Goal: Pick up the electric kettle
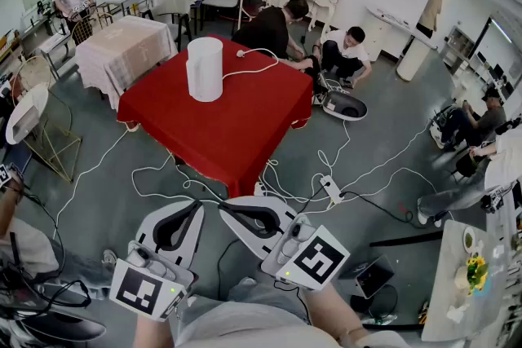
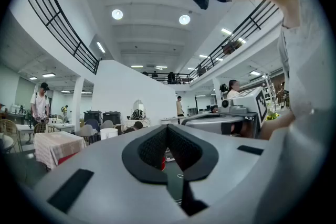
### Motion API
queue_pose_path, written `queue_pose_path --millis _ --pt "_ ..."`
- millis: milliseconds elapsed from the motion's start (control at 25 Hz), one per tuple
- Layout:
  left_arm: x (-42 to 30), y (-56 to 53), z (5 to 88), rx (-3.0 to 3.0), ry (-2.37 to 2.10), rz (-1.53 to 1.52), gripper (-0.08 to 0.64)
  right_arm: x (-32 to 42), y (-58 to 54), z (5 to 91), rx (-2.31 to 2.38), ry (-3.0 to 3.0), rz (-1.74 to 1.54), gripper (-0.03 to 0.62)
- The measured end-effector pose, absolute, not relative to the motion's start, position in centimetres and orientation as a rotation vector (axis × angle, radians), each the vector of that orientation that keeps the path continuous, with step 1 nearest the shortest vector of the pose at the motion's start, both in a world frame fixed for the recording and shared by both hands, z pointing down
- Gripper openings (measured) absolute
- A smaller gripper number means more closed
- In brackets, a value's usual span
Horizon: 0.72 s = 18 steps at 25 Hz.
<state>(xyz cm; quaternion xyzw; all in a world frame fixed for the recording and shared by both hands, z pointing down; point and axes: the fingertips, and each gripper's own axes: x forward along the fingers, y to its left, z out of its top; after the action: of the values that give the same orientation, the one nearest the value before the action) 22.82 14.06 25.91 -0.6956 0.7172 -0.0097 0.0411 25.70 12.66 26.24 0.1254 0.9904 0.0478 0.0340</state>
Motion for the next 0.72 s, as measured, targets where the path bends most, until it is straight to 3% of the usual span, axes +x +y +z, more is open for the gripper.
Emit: queue_pose_path --millis 720 --pt "25.0 11.0 25.7 -2.126 2.188 -0.008 0.011 27.2 9.9 25.6 0.462 2.980 0.106 0.008"
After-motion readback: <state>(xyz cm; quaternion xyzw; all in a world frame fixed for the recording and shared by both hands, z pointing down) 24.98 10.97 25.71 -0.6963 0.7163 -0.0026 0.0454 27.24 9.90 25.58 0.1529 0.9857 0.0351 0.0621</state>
